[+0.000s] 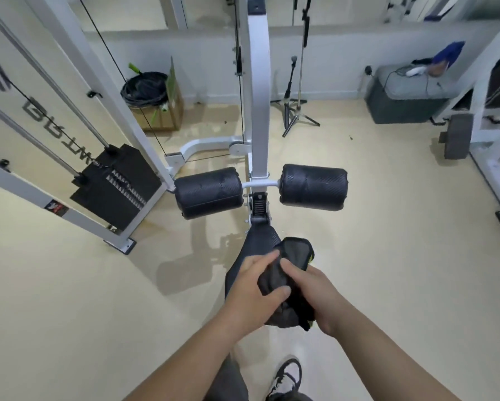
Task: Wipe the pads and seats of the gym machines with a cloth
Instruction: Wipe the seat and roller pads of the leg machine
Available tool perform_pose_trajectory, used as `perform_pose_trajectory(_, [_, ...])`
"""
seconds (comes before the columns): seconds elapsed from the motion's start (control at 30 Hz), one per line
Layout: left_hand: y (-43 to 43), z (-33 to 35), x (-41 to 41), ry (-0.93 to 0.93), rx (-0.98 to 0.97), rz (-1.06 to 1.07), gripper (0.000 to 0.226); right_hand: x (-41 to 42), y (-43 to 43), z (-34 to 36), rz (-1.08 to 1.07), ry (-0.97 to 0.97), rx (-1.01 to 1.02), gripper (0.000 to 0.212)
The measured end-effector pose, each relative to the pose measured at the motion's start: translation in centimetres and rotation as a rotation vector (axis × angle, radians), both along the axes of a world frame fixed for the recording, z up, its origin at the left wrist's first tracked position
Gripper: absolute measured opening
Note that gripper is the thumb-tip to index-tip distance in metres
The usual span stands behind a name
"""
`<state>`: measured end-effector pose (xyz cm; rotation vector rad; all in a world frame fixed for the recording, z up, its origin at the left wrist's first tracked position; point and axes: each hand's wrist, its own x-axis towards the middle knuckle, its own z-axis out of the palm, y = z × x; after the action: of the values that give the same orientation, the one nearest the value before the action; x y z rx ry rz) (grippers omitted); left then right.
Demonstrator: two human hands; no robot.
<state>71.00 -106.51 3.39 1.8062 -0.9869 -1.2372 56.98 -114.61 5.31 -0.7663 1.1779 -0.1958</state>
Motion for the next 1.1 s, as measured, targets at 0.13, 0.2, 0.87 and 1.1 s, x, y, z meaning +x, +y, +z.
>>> perform_pose_trajectory(0.13, [-0.3, 3.8, 3.9, 0.32, 0.146, 0.205, 0.06, 2.7, -1.7, 2.7, 0.058, -0.038, -0.059, 0.039])
perform_pose_trajectory(0.2, [-1.1, 3.9, 6.1, 0.538, 0.178, 0.139, 0.039, 4.9, -2.7, 3.2, 0.094, -0.051, -0.077, 0.038])
perform_pose_trajectory(0.87, [-19.2, 2.9, 31.8, -0.463, -0.095, 0.109, 0.025, 28.1, -19.6, -6.1, -0.034, 0.431, -0.451, 0.036])
perform_pose_trajectory(1.1, [-20.0, -6.6, 31.1, -0.873, -0.005, -0.767, 0.034, 28.1, -22.2, -11.7, 0.057, 0.511, -0.34, 0.041])
